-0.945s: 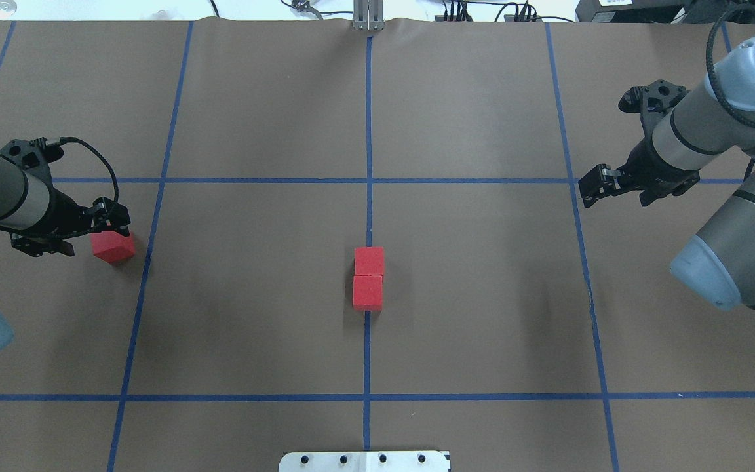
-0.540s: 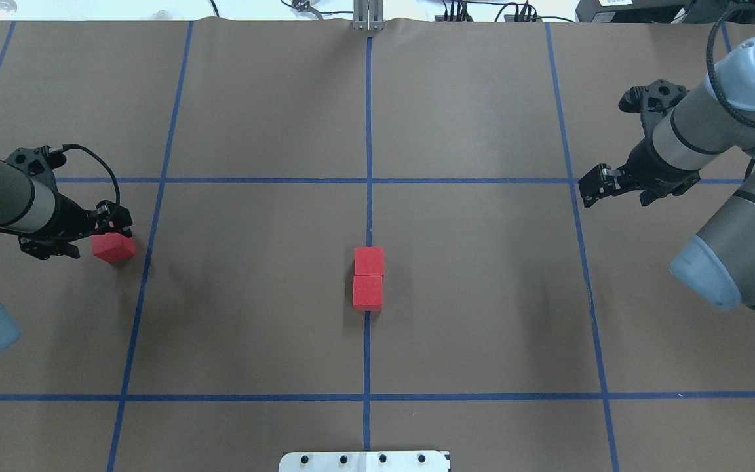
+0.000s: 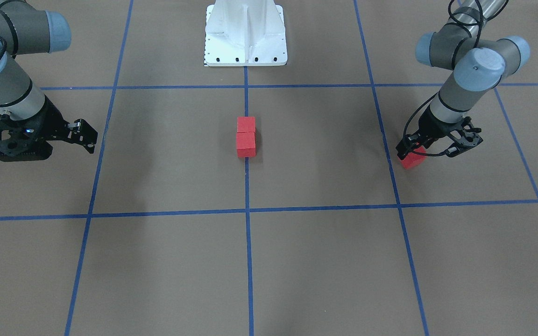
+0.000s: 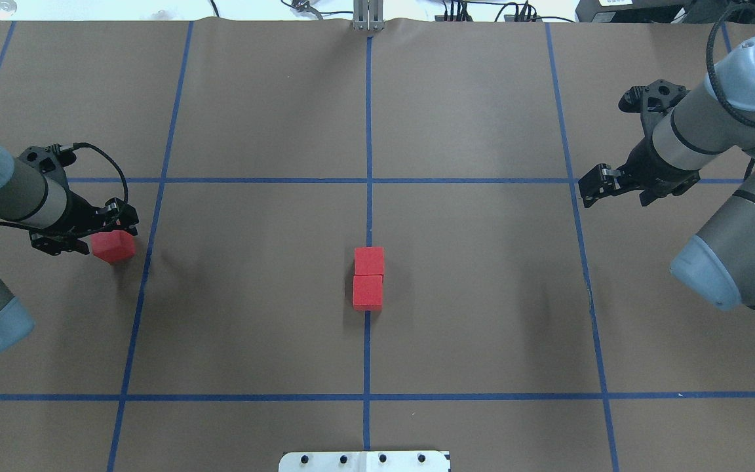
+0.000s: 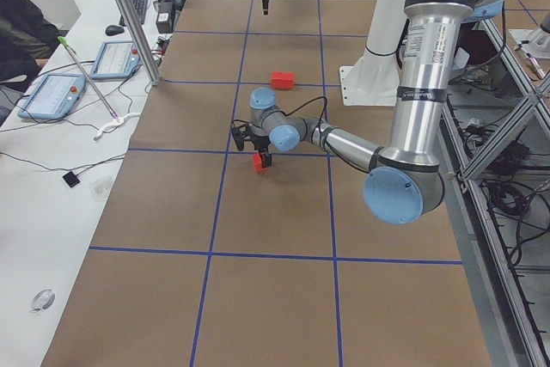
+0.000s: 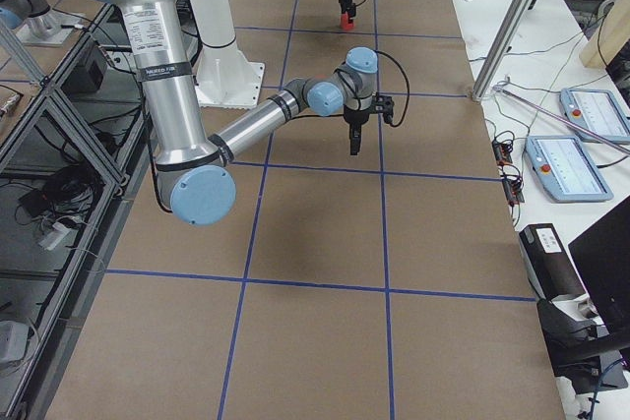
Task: Form red blocks into L shape at center
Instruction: 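Lower the left gripper onto the remaining red cube and grasp it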
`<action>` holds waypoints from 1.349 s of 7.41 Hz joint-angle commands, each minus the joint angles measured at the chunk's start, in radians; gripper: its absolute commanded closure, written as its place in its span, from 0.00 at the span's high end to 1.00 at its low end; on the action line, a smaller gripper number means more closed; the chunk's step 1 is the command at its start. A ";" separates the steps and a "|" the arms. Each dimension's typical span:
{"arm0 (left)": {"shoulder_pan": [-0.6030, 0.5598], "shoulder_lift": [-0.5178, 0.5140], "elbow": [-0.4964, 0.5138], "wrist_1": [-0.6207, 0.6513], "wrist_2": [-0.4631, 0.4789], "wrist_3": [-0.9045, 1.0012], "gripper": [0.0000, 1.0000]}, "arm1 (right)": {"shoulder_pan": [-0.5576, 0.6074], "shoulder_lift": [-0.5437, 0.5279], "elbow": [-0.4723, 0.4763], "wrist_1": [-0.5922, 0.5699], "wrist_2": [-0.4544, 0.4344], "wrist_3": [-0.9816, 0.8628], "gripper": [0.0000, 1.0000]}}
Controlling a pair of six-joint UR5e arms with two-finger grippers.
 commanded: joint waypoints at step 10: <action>-0.012 -0.003 0.024 0.000 0.006 0.115 0.76 | -0.002 0.003 0.006 0.000 0.000 0.011 0.99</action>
